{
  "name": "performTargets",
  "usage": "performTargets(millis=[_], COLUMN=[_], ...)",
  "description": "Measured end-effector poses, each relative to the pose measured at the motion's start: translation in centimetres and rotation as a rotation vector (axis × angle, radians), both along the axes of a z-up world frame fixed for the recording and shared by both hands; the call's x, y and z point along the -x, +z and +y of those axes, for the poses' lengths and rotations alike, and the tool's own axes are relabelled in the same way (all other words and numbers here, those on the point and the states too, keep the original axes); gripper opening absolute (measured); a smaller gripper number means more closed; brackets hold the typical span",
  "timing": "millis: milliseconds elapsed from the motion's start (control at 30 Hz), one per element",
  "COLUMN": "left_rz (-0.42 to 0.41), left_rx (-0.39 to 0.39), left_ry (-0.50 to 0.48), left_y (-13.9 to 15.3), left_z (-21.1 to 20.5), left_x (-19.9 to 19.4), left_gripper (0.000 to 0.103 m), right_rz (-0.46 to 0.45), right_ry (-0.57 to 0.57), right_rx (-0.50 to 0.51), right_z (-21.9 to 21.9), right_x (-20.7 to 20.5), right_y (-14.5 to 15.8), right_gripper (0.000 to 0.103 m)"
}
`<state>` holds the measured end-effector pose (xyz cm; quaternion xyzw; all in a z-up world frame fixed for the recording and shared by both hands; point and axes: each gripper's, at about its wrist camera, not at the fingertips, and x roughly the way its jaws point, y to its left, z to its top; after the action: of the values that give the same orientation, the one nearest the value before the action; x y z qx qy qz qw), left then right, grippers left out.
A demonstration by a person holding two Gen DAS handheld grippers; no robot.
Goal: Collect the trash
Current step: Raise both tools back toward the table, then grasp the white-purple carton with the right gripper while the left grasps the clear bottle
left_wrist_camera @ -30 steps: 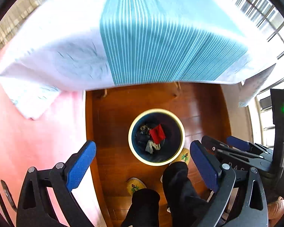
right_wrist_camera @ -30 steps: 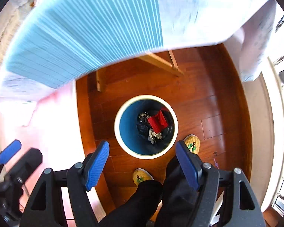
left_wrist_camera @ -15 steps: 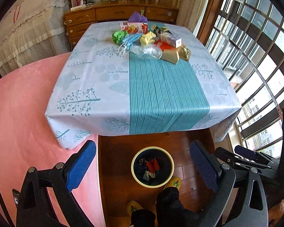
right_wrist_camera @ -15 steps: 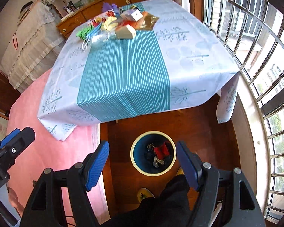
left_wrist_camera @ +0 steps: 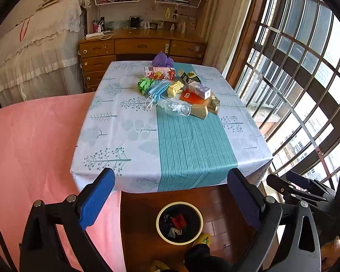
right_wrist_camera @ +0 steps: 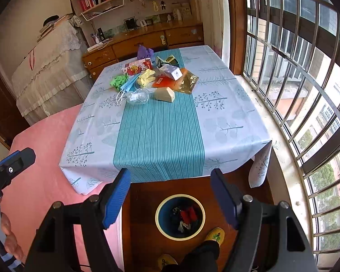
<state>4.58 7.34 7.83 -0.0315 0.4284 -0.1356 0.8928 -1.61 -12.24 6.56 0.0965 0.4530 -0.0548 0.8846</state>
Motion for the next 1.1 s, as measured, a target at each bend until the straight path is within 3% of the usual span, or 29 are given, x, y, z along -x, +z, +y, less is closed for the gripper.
performTargets(millis=[233,433,500,600,700,767,800,933,1100], left_rz=[-0.014,0.017,0.032,0.077,0.137,0.180,0.207,0.300,0.395], left_rx=[-0.026,-0.042,-0.045,-0.058,-0.046,-0.026,-0.012,0.036,0.042], left_ry=[0.047,0.048,0.052,0.070,0.102,0.149,0.173,0.249,0.336], left_y=[2.1,1.7,1.1,-0.2,-1.7,-2.6,-3.2,-5.3,-8.2], left_z=[0.9,0.5,-0.1,-1.0,-1.8,-2.3,-2.6,-4.3,-6.8], left_x=[-1.9,-5.1,-6.4,-9.0,-12.1,-14.2,-15.4,-19.8,-24.4], left_gripper=[0.099,0.098,0.090,0.076,0.076,0.076,0.076,0.076,0.076], right_rz=[-0.047,-0.088,-0.090,-0.083,-0.046,-0.003,0.025,0.074,0.126], right_ry=[0.040,0.092,0.110,0.137,0.187,0.224,0.241,0.281,0.338], right_rx=[0.055,0.082,0.091,0.101,0.070,0.050,0.038,-0.025,-0.045], right_z=[1.3,1.3,0.9,-0.4,-2.3,-3.7,-4.4,-7.8,-10.7], right_x=[-1.4,-4.4,-6.2,-9.5,-13.3,-16.1,-17.6,-22.5,-28.3], right_y=[1.3,1.7,1.5,0.9,-0.2,-1.2,-1.7,-2.8,-4.4], right_gripper=[0.073,0.073,0.073,0.073,0.071,0.054,0.052,0.051,0.051])
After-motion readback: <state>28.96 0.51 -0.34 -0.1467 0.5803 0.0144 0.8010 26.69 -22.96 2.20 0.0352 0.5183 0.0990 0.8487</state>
